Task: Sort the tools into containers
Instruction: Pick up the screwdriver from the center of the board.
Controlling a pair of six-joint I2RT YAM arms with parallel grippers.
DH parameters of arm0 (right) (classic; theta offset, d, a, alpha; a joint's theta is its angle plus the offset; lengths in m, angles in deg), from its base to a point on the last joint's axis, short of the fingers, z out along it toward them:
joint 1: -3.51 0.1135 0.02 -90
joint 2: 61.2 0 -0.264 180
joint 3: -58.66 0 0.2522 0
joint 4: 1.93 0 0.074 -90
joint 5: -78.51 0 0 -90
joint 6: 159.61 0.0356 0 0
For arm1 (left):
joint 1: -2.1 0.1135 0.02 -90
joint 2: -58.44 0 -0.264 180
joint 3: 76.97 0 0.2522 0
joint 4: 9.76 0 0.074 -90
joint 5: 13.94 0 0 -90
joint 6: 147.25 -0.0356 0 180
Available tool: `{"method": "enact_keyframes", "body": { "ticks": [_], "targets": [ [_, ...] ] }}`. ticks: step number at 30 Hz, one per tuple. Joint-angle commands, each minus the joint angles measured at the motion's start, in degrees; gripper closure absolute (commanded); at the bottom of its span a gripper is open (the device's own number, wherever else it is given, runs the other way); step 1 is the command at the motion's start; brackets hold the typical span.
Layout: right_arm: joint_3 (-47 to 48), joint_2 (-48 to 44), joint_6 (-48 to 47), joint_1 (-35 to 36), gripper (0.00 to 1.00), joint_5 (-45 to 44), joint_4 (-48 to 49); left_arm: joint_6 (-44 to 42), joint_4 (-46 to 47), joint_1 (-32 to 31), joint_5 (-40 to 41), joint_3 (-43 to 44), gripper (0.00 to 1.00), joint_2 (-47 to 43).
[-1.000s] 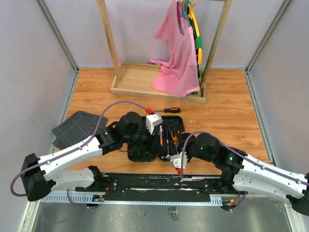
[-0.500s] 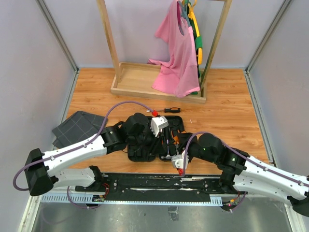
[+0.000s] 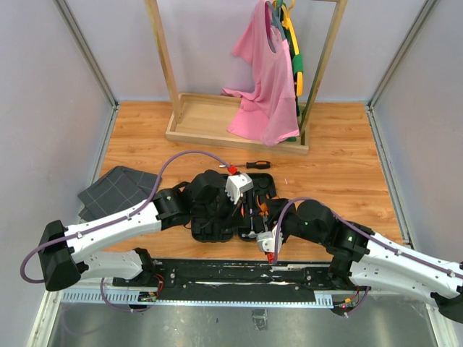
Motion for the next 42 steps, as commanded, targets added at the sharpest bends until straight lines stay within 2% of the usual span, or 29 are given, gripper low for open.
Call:
{"method": "enact_keyframes", "body": {
  "ticks": [1,4,6,10,13,17,21,25,27,29,32,34,39,42],
  "targets": [
    [2.2,-0.5,0.3,1.3,0.61,0.2,-0.6,0.8,0.5,-0.3,6.8,1.8,0.99,0.0],
    [2.2,-0.1,1.0,1.3,0.47,-0.4,-1.0,1.1,1.4,-0.3,8.5,1.2,0.99,-0.1],
    [2.1,0.2,1.8,1.3,0.42,-1.3,-0.9,1.3,1.3,-0.2,9.3,1.4,1.00,0.0],
    [1.8,-0.3,4.4,1.3,0.35,-2.5,0.3,2.1,1.1,-0.3,13.2,1.2,1.00,-0.5],
    [0.0,-2.3,9.0,1.3,0.32,-3.6,4.9,3.0,0.7,-0.3,17.2,1.1,0.99,-1.3],
    [-3.7,-5.6,25.5,1.3,0.30,-3.6,15.8,4.2,1.7,-0.2,21.5,0.6,0.99,-2.4],
    [-6.7,-7.3,36.8,1.3,0.30,-4.2,23.1,6.7,3.9,-0.2,24.6,-0.4,1.00,-3.1],
    [-10.7,-7.5,43.6,1.3,0.37,-5.0,31.5,9.0,7.1,-0.3,25.4,-2.5,0.99,-4.6],
    [-11.4,-5.6,48.7,1.3,0.39,-7.3,36.2,9.8,8.2,-0.2,25.9,-3.3,0.99,-5.4],
    [-10.4,-2.6,55.6,1.3,0.36,-13.4,38.8,10.5,8.7,-0.2,27.0,-3.7,1.00,-5.9],
    [-6.7,1.7,68.1,1.2,0.29,-26.7,37.6,11.4,9.1,-0.2,28.6,-4.2,1.00,-6.4],
    [-4.5,3.8,74.9,0.8,0.26,-31.5,35.6,12.1,9.4,-0.3,29.9,-4.7,0.99,-7.0],
    [-2.1,8.3,87.5,-2.0,0.26,-26.4,33.2,13.7,11.1,-0.2,32.9,-6.3,0.99,-8.3],
    [-0.1,11.4,92.4,-2.2,0.22,-24.2,30.0,14.8,11.1,-0.2,35.0,-6.8,0.99,-8.3]
  ]
}}
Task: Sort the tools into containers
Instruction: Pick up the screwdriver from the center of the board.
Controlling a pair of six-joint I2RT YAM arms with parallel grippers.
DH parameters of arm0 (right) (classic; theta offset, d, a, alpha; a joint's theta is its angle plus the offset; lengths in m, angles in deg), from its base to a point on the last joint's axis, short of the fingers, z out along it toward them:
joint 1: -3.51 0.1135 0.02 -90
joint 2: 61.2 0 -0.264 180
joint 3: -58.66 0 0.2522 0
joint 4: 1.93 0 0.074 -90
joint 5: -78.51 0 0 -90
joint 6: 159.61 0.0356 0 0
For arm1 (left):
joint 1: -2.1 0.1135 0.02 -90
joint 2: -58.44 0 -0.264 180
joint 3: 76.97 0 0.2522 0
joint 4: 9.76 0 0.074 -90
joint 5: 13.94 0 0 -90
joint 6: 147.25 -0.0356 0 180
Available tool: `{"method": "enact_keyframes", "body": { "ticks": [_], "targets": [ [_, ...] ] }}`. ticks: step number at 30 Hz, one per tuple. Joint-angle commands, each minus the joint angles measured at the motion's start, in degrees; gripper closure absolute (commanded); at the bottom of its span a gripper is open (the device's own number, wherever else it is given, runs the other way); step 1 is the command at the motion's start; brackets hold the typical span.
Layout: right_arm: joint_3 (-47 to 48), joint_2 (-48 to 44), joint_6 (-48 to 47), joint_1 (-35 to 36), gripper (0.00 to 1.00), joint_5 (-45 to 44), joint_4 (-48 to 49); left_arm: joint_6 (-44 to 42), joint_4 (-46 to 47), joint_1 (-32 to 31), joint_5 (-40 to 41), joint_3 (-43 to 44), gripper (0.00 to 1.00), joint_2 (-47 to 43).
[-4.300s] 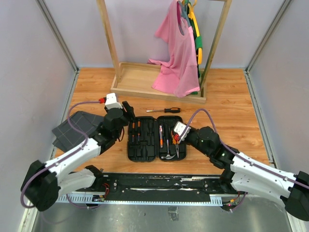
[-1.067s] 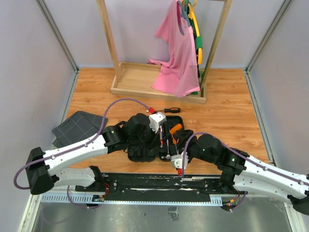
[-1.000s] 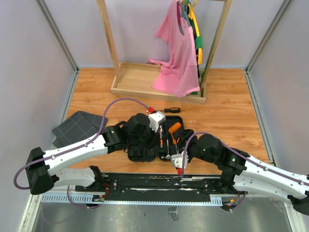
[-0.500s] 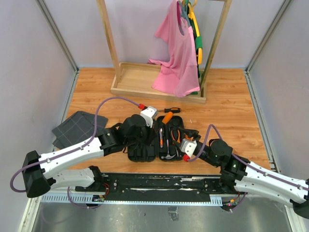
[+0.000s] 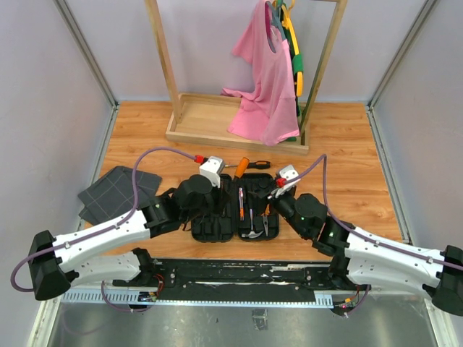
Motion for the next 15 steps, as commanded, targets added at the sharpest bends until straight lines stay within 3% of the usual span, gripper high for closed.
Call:
{"method": "enact_keyframes", "body": {
  "ticks": [1,9,12,15],
  "targets": [
    [3.6,3.7,14.8,-1.5,0.21,1.2,-2.7,2.6,3.6,0.1,5.4,-1.0,0.99,-1.2],
    [3.7,5.5,22.1,-1.5,0.24,-0.7,-2.2,4.0,5.1,0.1,9.1,-3.2,0.99,-4.0],
    [3.7,5.4,30.0,-3.4,0.27,-4.8,-3.3,3.9,5.6,0.1,9.0,-3.5,1.00,-4.6],
    [3.1,4.9,36.9,-8.4,0.27,1.1,-2.4,3.6,5.9,0.1,9.0,-3.8,1.00,-4.9]
  ]
}}
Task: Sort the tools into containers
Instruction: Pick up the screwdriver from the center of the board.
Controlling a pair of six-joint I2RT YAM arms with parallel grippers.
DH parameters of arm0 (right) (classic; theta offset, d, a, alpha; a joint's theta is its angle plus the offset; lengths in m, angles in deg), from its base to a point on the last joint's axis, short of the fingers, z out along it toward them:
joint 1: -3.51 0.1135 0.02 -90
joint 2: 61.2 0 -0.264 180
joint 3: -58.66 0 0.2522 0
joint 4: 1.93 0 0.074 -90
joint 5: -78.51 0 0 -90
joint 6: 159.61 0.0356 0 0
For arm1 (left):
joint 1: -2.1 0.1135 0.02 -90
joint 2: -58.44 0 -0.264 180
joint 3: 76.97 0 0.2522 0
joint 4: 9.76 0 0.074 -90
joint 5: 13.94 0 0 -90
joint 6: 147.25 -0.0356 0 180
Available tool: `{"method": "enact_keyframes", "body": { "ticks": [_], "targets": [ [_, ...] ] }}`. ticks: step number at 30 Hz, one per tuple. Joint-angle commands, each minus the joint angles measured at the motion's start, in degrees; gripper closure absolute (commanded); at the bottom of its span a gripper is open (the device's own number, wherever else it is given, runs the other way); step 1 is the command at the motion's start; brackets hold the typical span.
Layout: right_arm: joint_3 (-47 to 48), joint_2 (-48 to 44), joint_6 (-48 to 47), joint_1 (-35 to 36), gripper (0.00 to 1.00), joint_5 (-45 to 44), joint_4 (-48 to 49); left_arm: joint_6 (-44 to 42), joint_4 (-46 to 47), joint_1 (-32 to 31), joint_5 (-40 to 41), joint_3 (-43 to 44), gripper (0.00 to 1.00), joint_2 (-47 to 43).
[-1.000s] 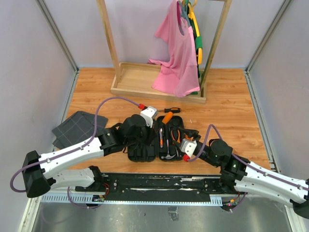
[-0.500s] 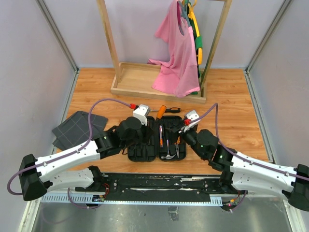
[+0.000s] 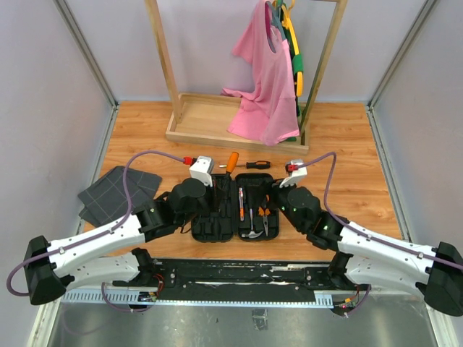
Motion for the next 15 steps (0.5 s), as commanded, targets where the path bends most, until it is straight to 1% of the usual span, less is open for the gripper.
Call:
{"method": "enact_keyframes", "body": {
  "ticks": [1,5,9,15],
  "targets": [
    [1.1,-1.1,14.0,-6.8,0.27,4.1,1.8,0.2,3.7,0.1,2.1,-0.5,0.99,-1.4],
    [0.5,-1.3,16.2,-10.3,0.27,8.6,7.5,0.1,4.6,0.1,1.8,-0.8,1.00,-1.5],
    [0.3,0.4,17.9,-10.5,0.28,9.7,13.1,-0.1,6.9,0.1,0.6,-1.4,1.00,-1.3],
    [-1.5,6.2,22.1,-10.5,0.34,13.1,26.6,-1.7,9.2,0.1,-3.4,-1.1,0.99,0.1]
  ]
}}
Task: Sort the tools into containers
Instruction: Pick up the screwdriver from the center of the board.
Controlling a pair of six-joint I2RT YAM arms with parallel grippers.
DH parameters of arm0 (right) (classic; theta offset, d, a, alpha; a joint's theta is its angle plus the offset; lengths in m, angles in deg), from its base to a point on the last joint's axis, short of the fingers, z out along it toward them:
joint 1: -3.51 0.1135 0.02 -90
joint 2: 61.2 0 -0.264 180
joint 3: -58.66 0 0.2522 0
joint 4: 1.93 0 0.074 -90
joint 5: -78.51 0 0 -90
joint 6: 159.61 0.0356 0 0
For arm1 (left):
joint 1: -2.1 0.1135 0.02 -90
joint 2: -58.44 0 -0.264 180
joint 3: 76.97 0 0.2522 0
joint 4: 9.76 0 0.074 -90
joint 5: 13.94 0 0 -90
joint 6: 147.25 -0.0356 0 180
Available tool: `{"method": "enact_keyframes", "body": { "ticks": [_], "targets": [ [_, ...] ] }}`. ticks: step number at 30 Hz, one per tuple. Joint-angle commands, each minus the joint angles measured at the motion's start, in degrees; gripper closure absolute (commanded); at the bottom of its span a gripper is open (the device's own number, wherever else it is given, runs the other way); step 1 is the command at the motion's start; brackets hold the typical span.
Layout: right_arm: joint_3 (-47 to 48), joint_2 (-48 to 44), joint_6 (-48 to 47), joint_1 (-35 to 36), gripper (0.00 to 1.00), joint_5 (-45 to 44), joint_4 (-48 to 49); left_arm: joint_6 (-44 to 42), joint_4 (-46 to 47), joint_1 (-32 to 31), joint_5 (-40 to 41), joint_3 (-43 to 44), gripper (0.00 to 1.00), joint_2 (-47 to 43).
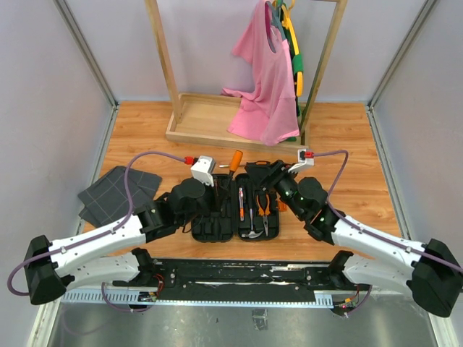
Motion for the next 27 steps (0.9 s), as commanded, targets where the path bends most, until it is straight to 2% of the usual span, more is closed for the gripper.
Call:
{"method": "enact_keyframes", "body": {
  "ticks": [1,6,12,16,20,24,27],
  "targets": [
    [-1.0,4.2,5.4,-0.5,0.35,3.9,12.6,-1.8,5.5,0.1,-3.3,0.3,0.99,0.5],
    [0.3,8.3,8.2,-0.5,0.41,6.7,16.3,-3.6,7.1,0.1,-7.0,0.2,0.99,1.1],
    [1.0,10.7,9.7,-0.5,0.48,7.7,15.9,-3.8,8.5,0.1,-9.3,-0.6,0.99,0.4],
    [1.0,11.2,9.8,-0.5,0.60,8.1,16.2,-4.2,9.1,0.1,-10.3,-1.1,0.99,0.3],
    [1.0,11.3,8.9,-0.5,0.77,8.2,15.9,-4.5,9.0,0.1,-10.4,-1.1,0.99,0.4],
    [1.1,11.3,8.1,-0.5,0.95,8.3,15.4,-4.5,9.0,0.1,-10.3,-1.3,0.88,0.0],
    [1.2,11.2,7.5,-0.6,0.99,7.8,14.5,-4.5,9.1,0.1,-10.2,-1.6,0.77,-0.5]
  ]
}}
